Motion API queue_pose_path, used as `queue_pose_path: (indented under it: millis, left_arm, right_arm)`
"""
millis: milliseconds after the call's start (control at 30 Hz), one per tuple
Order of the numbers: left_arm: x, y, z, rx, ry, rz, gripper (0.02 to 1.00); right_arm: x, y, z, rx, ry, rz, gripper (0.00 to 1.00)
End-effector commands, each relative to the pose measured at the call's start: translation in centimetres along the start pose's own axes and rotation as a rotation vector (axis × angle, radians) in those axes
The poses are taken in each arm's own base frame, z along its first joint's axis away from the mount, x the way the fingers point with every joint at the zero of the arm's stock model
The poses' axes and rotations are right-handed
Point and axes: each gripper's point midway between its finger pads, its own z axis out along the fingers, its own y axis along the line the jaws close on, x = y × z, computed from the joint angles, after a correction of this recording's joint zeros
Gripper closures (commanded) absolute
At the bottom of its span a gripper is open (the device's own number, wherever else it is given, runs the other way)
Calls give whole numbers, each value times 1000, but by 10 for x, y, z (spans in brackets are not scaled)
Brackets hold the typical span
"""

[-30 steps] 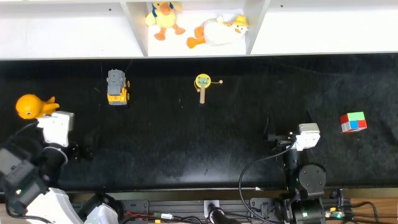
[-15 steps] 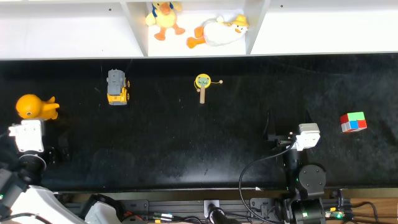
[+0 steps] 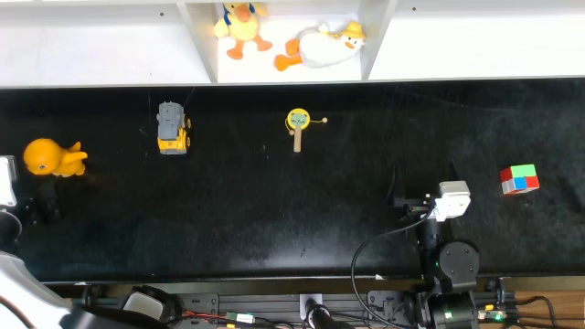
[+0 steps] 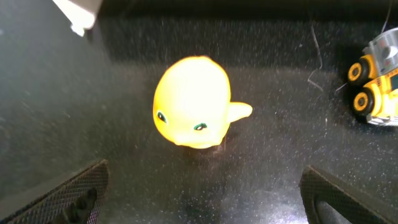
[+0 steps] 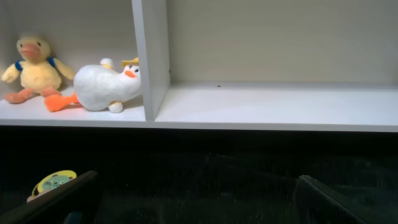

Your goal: Store Toys

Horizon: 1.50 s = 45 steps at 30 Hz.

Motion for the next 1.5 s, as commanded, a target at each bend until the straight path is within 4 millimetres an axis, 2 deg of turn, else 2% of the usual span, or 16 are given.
queue_pose_path:
  millis: [33,267,500,767,800,867,1000,1033,1100,1233,1300,1500]
  left_arm:
    - [6,10,12,20,35,-45,20]
    - [6,8,37,66,45,-20,20]
    - [-4,12,50,53,20,19,20]
    - [1,17,66,57,30,28,20]
    - [1,17,68,59,29,29,45]
    - [-1,17,71,57,23,20,240]
    - [-7,17,73,53,7,43,566]
    - [-9,17,74,51,2,48,700]
    - [-11,18,73,48,-4,51,816]
    - [-19,17,65,31,-23,18,947]
    - [-28,15,54,17,-41,6,980]
    - [-60,8,19,-38,-131,-86,982]
  right_arm:
    - [6,2,1,-12,12,-4,7]
    - [7,2,1,-12,13,-4,5]
    - [7,2,1,-12,13,-4,5]
    - [7,2,1,-12,13,-4,5]
    - [6,2,1,-12,12,-4,5]
    - [7,2,1,-12,13,-4,5]
    - [6,2,1,-12,12,-4,7]
    - [6,2,1,-12,12,-4,5]
    - [6,2,1,-12,12,-4,7]
    - [7,2,1,-12,13,-4,5]
    - [6,2,1,-12,12,-4,5]
    - [6,2,1,-12,12,-4,5]
